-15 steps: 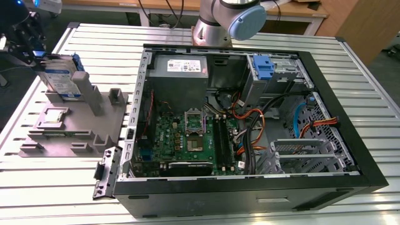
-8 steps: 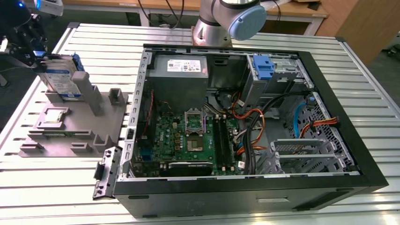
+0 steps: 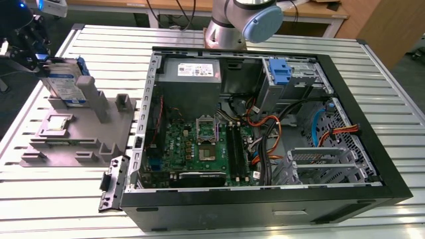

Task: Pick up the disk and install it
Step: 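Pick up the disk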

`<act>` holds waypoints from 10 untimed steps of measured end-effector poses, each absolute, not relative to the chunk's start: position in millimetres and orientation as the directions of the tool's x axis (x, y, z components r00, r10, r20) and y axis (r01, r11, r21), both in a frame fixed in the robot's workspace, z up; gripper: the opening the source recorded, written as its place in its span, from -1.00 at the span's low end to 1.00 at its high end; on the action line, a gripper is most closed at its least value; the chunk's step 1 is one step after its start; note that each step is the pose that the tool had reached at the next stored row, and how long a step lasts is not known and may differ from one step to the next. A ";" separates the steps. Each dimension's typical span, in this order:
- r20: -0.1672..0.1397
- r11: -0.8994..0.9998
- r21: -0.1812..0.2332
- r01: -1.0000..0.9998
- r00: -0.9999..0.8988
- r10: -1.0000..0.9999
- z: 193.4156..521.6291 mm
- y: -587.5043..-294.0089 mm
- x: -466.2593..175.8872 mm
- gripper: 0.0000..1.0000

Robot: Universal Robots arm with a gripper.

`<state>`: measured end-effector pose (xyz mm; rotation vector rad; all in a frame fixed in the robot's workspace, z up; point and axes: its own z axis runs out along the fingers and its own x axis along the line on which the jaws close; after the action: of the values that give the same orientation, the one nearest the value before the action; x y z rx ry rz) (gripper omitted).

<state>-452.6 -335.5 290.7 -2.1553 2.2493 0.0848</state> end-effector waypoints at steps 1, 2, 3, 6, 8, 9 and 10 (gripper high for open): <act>-0.056 0.042 0.022 -0.999 -0.043 -0.997 290.7 -335.5 -452.3 -0.11; -0.056 0.042 0.024 -0.999 -0.044 -0.997 290.7 -335.5 -451.8 -0.11; -0.056 0.042 0.025 -0.999 -0.044 -0.998 290.7 -335.6 -451.6 -0.11; -0.055 0.042 0.028 -0.999 -0.044 -0.997 290.8 -335.6 -451.2 -0.11; -0.055 0.042 0.033 -0.999 -0.044 -0.997 290.7 -335.6 -451.1 -0.11; -0.056 0.042 0.038 -0.998 -0.044 -0.997 290.8 -335.6 -451.1 -0.11; -0.056 0.042 0.043 -0.998 -0.045 -0.997 290.8 -335.6 -451.1 -0.11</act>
<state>-451.1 -335.6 290.8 -2.1637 2.2601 0.1096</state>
